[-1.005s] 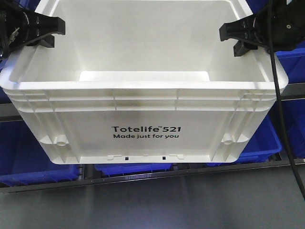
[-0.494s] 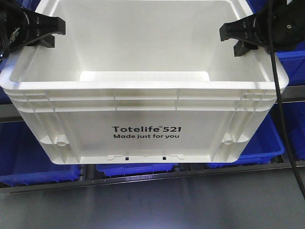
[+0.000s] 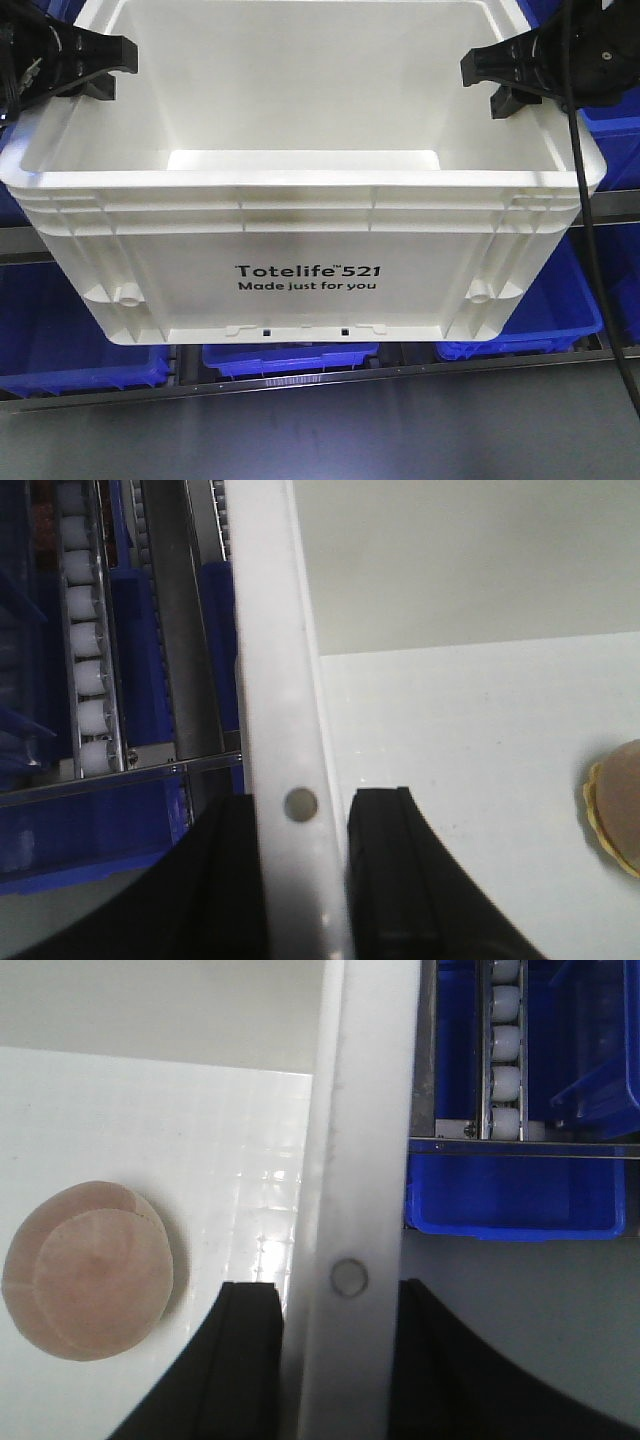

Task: Place moving items into box and shelve
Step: 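Hold the tote raised in both grippers while the base approaches the shelf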

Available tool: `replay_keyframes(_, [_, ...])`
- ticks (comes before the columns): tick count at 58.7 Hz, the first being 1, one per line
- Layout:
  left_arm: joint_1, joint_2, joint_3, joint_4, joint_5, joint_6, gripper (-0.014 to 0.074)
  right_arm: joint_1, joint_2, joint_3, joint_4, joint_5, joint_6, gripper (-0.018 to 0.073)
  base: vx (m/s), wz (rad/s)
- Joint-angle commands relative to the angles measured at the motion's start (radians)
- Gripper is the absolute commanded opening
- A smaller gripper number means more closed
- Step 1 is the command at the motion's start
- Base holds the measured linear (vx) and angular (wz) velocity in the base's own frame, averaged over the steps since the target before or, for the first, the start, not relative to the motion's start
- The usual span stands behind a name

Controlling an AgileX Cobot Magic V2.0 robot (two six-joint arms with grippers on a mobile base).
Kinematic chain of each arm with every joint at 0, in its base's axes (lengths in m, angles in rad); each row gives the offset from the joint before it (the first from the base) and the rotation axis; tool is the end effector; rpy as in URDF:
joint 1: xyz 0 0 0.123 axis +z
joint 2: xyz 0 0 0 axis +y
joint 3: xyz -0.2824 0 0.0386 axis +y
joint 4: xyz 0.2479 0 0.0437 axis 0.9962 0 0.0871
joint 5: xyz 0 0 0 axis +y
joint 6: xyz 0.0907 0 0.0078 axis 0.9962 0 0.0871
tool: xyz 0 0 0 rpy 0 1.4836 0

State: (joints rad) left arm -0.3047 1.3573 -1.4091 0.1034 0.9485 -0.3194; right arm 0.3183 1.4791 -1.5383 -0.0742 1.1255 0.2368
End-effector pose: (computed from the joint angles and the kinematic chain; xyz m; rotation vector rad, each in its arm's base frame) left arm 0.2750 -0.0785 0.3980 0.0143 2.3807 -0.1699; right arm 0.2945 0.0906 0.3906 -0.1186 2.5471 0.1189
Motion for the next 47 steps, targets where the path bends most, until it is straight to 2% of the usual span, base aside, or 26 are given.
replay_keyframes(1, [0.005, -0.048, -0.038, 0.051, -0.118, 0.004, 0.0002, -0.009, -0.056, -0.042, -0.053, -0.084, -0.014, -0.0005, 0.06, 0.02])
replay_keyframes(47, [0.005, -0.048, -0.038, 0.051, -0.118, 0.004, 0.0002, -0.009, -0.056, -0.042, -0.053, -0.084, -0.014, -0.0005, 0.07, -0.02])
